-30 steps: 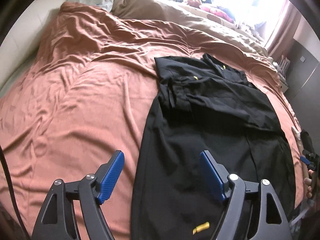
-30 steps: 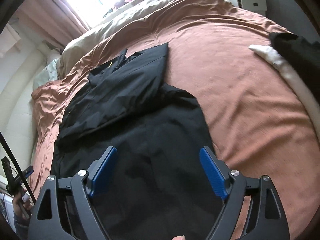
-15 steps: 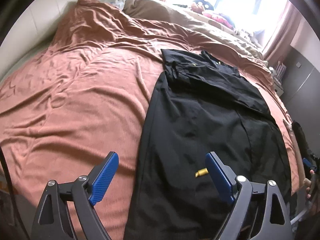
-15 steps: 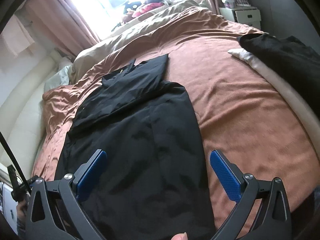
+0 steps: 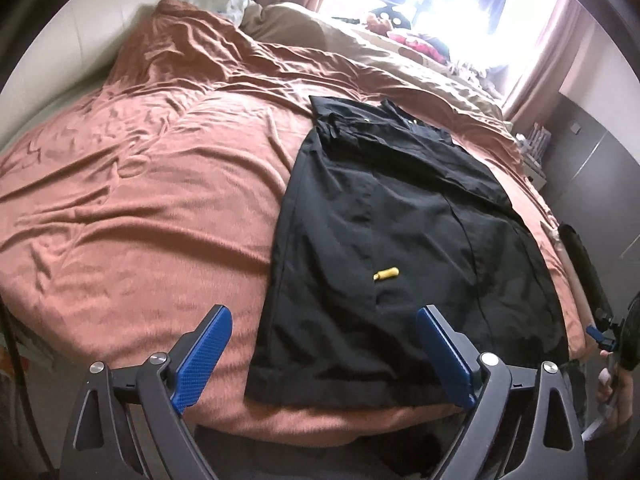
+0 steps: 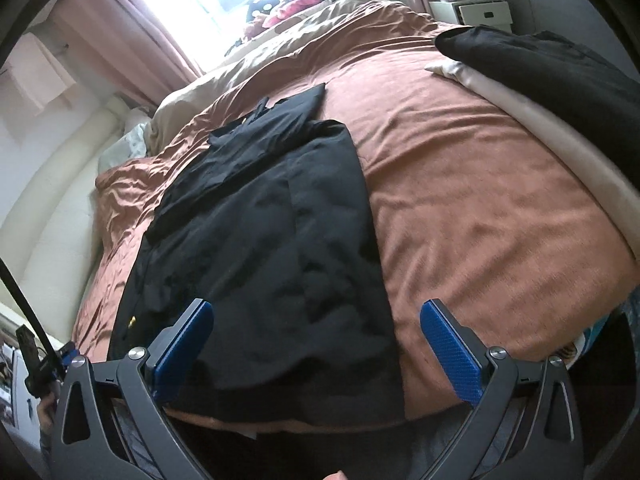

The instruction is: Fold large clothes

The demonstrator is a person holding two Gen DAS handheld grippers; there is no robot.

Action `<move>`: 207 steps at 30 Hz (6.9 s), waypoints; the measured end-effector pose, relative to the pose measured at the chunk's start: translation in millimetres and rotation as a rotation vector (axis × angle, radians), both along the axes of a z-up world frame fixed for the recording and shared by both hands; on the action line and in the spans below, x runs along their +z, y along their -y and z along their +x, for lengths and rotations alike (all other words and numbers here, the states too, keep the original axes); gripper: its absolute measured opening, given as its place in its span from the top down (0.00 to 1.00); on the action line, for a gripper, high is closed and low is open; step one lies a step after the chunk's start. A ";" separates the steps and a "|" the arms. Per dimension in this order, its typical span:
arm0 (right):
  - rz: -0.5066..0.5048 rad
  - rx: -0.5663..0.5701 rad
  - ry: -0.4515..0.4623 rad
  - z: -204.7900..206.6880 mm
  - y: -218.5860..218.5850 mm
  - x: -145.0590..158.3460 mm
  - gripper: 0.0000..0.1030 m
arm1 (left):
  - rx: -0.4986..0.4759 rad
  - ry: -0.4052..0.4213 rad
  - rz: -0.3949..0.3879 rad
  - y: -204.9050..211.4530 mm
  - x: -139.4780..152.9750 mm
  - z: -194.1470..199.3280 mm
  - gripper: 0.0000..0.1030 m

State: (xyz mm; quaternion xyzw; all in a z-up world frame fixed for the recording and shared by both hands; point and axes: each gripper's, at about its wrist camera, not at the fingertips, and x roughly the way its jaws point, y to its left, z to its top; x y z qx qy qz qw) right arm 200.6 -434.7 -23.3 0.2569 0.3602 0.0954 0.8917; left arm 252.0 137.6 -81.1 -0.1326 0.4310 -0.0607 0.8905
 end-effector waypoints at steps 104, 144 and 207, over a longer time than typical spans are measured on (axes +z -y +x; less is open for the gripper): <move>0.402 0.113 0.446 -155.8 -10.6 72.2 1.00 | 0.087 0.382 -0.592 -79.2 128.9 -151.0 0.97; 0.338 0.033 0.387 74.4 -30.0 102.8 1.00 | 0.068 0.307 -0.460 -51.9 173.1 107.2 0.97; -0.167 0.379 -0.131 308.1 -231.4 71.9 0.12 | -0.055 -0.176 0.036 5.6 -33.7 275.5 0.23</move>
